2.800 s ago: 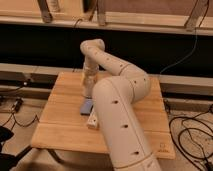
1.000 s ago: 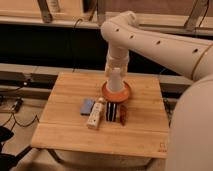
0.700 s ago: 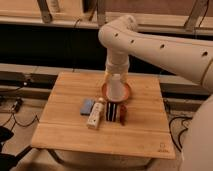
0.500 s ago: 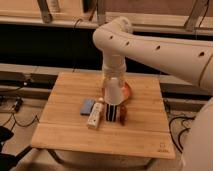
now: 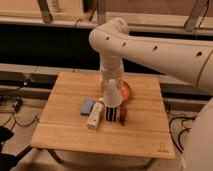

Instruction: Place the ceramic cup over the eraser

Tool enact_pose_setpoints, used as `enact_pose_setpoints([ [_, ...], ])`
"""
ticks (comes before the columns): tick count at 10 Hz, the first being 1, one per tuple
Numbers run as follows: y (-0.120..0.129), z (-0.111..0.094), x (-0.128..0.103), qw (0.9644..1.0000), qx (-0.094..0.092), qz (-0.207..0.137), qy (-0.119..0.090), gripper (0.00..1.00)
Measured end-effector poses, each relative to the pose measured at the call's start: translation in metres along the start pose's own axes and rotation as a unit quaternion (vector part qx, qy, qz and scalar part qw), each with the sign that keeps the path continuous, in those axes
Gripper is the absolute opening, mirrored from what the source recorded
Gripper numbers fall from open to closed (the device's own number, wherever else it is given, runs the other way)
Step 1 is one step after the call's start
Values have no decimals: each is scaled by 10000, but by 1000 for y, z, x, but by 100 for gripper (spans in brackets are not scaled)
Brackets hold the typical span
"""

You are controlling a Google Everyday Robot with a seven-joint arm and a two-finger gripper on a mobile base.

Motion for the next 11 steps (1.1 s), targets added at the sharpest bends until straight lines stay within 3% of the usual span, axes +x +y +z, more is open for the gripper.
enact_pose_setpoints([
  [4,-1,0,0,10000,4,11,-4,10],
  [7,-4,2,-1,9999,111,-51,-58,10],
  [11,-14,17,-1,9999,91,4,-137,10],
])
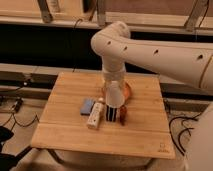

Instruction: Place the ceramic cup over the eraser

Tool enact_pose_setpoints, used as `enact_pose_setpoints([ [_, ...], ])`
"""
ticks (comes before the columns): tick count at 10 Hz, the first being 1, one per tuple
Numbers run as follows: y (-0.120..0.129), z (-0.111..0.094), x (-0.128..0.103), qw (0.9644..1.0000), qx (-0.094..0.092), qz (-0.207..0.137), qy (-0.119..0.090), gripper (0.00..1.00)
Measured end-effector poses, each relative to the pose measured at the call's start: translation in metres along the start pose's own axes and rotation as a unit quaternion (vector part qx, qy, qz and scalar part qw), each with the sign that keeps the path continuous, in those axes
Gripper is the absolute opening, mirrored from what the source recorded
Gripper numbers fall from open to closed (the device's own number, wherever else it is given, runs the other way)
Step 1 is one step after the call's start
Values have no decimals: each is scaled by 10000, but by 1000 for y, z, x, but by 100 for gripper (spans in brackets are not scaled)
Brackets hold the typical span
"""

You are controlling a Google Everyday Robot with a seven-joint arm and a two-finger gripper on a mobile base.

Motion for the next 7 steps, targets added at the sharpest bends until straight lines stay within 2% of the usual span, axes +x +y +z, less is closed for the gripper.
enact_pose_setpoints([
  [4,8,13,-1,9999,-171,-22,-14,10],
  [7,12,26,4,9996,-244,-66,86,10],
])
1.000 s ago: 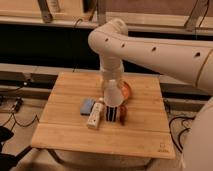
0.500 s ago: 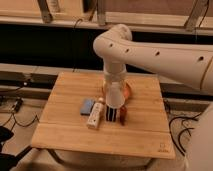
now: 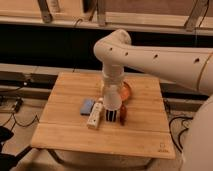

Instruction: Place the ceramic cup over the eraser

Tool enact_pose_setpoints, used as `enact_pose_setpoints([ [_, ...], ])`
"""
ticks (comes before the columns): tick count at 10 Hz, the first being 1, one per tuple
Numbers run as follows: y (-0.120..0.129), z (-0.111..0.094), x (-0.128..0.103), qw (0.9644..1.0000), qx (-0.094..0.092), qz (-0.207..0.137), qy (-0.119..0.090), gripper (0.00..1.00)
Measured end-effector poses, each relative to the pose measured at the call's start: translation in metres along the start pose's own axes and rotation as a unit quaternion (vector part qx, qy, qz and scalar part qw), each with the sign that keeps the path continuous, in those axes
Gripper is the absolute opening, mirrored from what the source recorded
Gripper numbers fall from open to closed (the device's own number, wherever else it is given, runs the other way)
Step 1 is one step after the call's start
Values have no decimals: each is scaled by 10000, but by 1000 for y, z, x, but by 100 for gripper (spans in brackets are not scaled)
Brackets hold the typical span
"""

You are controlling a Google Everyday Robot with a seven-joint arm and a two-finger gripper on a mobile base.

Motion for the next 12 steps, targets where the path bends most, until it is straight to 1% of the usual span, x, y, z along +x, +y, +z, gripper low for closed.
enact_pose_setpoints([
  [3,-1,13,5,9999,10,-16,125,10],
  [5,-1,21,7,9999,-7,-12,170,10],
  [7,2,30,7,9998,-81,-27,162,11],
  [8,3,32,6,9999,-93,-46,125,14],
  [9,4,33,6,9999,-99,-52,105,15],
  [11,3,33,6,9999,-94,-43,109,8],
  [12,3,33,6,9999,-94,-41,109,10],
])
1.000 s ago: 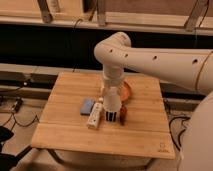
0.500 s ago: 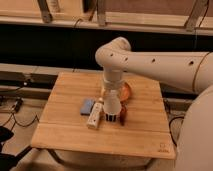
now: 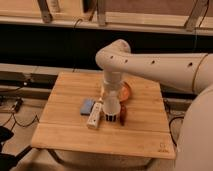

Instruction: Place the ceramic cup over the eraser

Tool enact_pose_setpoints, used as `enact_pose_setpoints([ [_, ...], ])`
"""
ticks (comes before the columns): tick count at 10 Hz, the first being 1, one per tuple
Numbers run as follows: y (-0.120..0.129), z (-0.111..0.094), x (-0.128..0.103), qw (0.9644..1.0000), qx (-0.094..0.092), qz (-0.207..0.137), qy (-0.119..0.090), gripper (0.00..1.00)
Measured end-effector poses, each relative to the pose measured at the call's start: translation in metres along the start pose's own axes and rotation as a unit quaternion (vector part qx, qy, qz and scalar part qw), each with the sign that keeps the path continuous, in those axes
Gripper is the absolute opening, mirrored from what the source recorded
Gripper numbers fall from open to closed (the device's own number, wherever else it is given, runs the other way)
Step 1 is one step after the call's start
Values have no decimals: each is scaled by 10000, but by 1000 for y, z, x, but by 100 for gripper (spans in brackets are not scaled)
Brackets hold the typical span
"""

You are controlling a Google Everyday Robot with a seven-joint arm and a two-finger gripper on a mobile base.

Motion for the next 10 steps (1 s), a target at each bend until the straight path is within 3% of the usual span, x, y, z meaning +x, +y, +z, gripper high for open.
enact_pose_setpoints([
  [7,0,0,0,10000,0,1,2,77],
  [10,0,0,0,10000,-1,1,3,80],
])
